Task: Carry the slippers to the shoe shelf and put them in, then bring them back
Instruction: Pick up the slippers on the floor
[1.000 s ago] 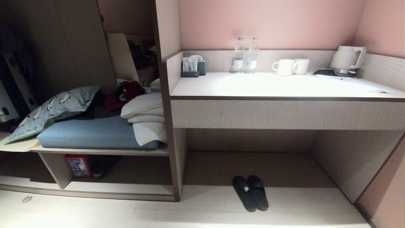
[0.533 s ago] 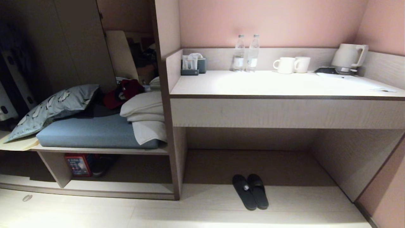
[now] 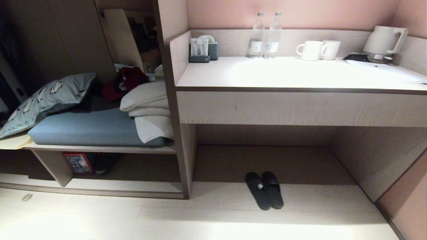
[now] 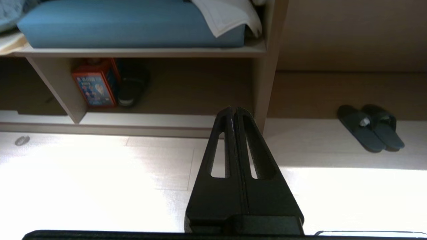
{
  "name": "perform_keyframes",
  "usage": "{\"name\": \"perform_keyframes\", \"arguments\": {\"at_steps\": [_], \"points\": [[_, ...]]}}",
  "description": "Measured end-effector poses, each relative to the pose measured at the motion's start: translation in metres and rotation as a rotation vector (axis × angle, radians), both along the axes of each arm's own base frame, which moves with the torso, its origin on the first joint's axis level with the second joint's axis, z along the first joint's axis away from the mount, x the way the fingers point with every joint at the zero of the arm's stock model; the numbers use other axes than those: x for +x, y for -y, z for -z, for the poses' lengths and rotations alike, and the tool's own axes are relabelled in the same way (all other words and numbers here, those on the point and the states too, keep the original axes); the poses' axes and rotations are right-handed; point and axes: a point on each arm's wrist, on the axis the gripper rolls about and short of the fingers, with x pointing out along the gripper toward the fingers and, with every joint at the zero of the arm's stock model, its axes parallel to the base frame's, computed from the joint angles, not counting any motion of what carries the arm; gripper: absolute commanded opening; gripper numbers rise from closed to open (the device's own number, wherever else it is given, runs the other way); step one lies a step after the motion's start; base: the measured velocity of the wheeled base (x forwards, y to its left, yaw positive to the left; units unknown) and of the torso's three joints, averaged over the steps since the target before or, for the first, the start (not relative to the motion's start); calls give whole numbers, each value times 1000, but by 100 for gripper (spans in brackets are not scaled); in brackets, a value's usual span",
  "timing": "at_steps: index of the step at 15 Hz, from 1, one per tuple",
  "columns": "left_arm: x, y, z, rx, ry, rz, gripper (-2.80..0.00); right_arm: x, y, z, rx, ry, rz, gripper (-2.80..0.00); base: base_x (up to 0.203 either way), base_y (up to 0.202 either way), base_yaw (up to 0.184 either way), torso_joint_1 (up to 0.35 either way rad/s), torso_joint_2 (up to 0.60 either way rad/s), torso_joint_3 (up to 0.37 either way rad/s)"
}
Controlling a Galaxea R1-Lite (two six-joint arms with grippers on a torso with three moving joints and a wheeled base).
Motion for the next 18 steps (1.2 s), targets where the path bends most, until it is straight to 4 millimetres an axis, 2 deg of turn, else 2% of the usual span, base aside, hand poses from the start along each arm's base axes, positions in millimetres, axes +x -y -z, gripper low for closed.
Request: {"name": "perform_keyframes", "arguments": {"at_steps": [18], "points": [[0, 0, 0, 0, 0, 0, -280, 0, 0, 0, 0, 0, 0, -280, 0, 0, 0, 4, 2, -197]]}}
